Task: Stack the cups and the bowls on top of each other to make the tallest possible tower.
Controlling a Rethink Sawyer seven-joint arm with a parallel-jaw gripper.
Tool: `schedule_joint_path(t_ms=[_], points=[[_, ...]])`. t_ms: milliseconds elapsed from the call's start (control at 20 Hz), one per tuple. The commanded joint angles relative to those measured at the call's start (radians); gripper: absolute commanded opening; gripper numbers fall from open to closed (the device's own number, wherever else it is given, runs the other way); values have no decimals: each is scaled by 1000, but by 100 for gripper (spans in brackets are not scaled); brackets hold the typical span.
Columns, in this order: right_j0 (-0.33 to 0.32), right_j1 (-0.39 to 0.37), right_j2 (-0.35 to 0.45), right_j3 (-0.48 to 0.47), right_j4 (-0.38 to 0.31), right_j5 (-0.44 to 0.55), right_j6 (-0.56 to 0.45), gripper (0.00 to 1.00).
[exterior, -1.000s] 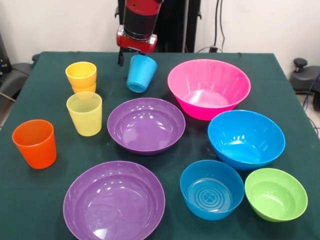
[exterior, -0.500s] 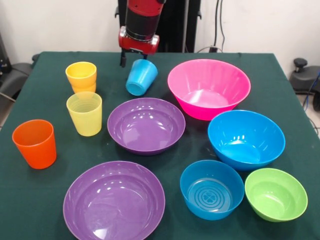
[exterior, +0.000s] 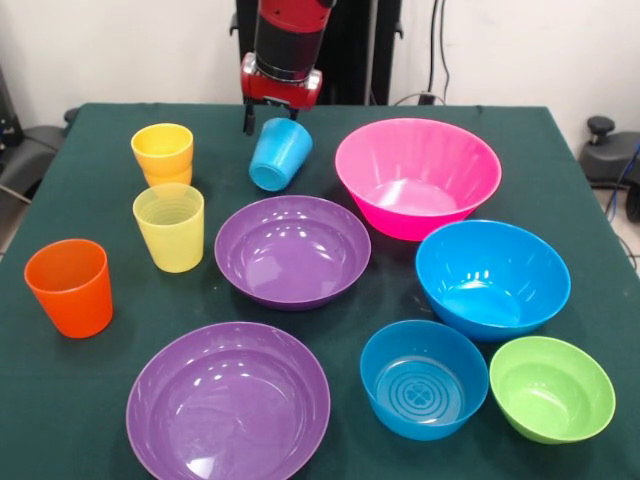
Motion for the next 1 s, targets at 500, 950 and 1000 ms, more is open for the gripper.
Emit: schedule_joint_path(t_ms=[500, 950, 1000], points=[[-16, 8, 131, -48, -34, -17, 3, 0], [-11, -3, 138, -27, 9, 13, 33, 0], [-12, -5, 139, -22, 12, 12, 37, 0]])
